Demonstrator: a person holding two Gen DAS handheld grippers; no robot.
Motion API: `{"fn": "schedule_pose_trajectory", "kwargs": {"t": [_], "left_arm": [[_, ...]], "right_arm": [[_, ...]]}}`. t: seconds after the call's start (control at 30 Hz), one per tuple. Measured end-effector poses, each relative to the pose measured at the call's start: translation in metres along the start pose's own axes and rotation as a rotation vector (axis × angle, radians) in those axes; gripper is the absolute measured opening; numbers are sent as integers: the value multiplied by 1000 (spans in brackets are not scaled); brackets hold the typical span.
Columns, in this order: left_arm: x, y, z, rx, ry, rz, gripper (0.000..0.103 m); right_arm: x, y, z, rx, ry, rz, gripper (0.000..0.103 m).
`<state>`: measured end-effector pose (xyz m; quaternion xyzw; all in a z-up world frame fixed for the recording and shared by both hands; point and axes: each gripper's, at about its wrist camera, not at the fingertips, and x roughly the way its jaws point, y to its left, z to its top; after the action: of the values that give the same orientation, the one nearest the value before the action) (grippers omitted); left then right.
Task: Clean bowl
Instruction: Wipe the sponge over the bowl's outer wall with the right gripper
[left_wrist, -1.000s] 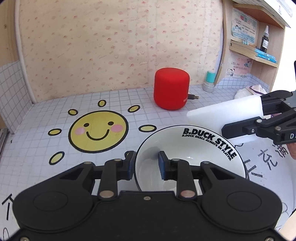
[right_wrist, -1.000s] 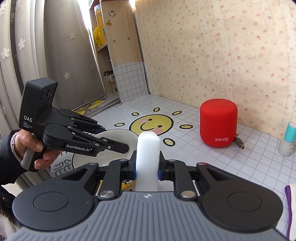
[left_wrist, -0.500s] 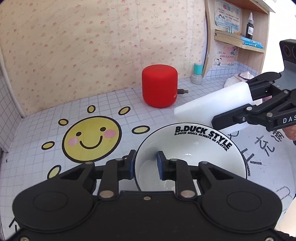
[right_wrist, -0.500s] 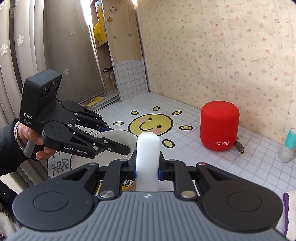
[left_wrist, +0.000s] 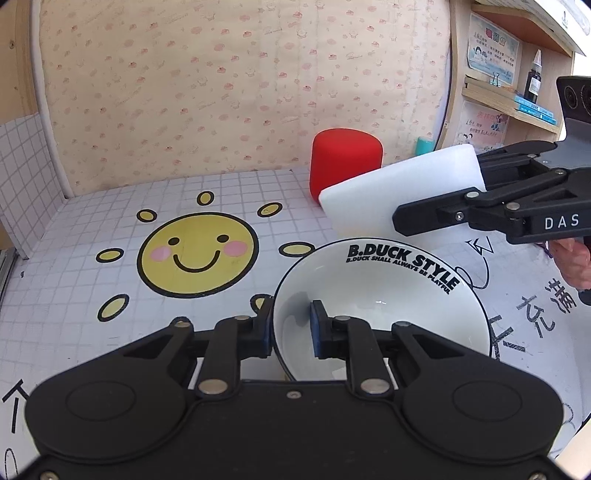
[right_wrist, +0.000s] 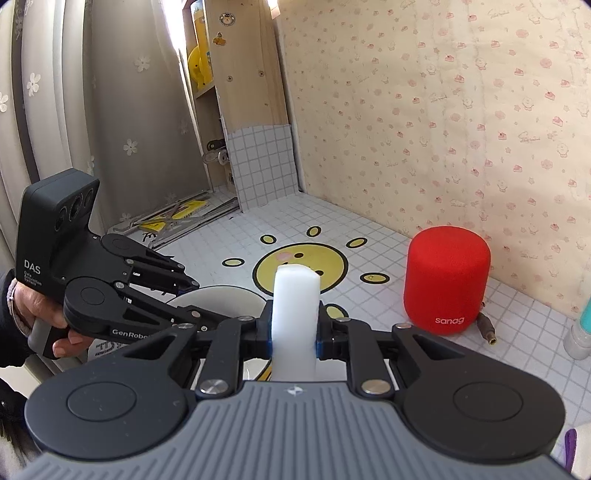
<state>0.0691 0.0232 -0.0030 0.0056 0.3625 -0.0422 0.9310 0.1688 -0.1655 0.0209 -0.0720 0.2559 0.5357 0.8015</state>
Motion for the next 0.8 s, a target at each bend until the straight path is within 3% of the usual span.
{"fn": "schedule_pose_trajectory", "kwargs": {"t": [0.27, 0.8], "left_arm": [[-1, 0, 0, -22, 1, 7, 21], [-2, -1, -2, -38, -6, 23, 21]], "right_arm": [[12, 0, 4, -10, 3, 8, 21], [-28, 9, -26, 11, -33, -39, 21]]}}
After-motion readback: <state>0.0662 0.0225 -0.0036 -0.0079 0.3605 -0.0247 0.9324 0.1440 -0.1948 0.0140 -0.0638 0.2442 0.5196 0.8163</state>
